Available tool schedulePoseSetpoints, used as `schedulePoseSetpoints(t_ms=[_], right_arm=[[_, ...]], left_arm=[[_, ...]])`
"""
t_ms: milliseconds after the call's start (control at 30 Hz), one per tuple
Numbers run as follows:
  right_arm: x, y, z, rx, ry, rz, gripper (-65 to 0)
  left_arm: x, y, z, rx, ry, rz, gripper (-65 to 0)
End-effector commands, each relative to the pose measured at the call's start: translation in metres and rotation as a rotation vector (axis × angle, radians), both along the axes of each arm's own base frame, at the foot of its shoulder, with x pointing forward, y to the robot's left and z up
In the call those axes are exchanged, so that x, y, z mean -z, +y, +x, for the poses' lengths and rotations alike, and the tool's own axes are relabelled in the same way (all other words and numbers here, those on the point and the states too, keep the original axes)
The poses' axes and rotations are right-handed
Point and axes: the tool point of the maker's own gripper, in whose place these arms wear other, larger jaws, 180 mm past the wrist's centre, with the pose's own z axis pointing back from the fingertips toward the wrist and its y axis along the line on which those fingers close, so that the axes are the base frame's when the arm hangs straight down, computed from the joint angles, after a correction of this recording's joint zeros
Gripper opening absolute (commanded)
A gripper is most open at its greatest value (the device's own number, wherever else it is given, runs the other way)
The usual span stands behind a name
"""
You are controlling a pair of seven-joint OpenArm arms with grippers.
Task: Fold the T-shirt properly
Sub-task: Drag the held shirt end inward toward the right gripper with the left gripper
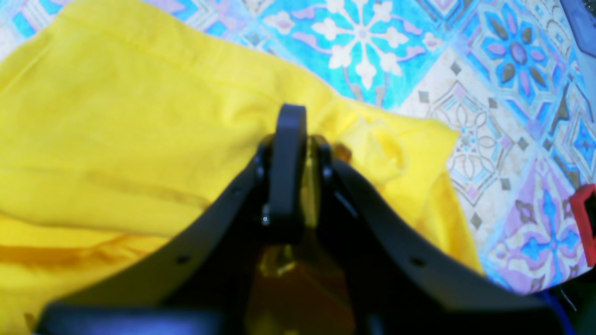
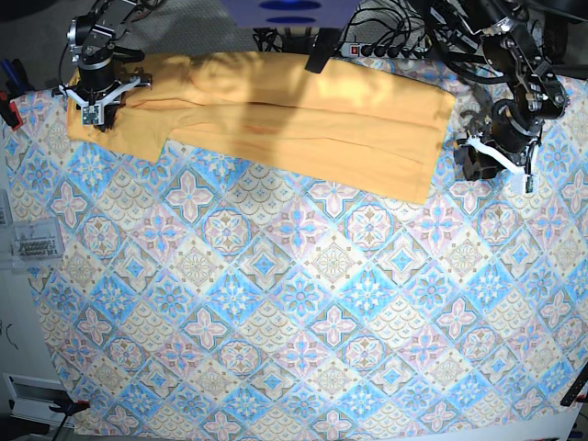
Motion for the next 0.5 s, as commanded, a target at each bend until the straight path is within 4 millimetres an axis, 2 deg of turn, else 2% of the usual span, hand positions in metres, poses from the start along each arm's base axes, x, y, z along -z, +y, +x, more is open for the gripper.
schedulePoseSetpoints(t_ms=[0,100,233,367,467], right_arm=[[0.029,0.02,-0.026,-0.053,0.181,0.044,-60.5],[0.029,0.021,-0.026,-0.053,0.182,0.045,-60.5],[0.029,0.02,-0.026,-0.051,0.182,0.045,-60.5],[0.029,0.02,-0.026,-0.05,0.182,0.044,-60.5],[0.029,0.02,-0.026,-0.049,0.181,0.045,-60.5]], left_arm=[[-0.013,-0.013,0.014,0.045,-0.051,-0.007,-45.9],[-0.011,-0.03,0.02,0.103,-0.029,-0.012,-45.4],[0.009,-0.034,0.017,0.108,0.057,-0.046,-45.1],[0.015,-0.029,0.009,0.123,0.114,-0.022,-44.3],[0.017,-0.019,0.004,0.135,0.159,0.008,-38.6]])
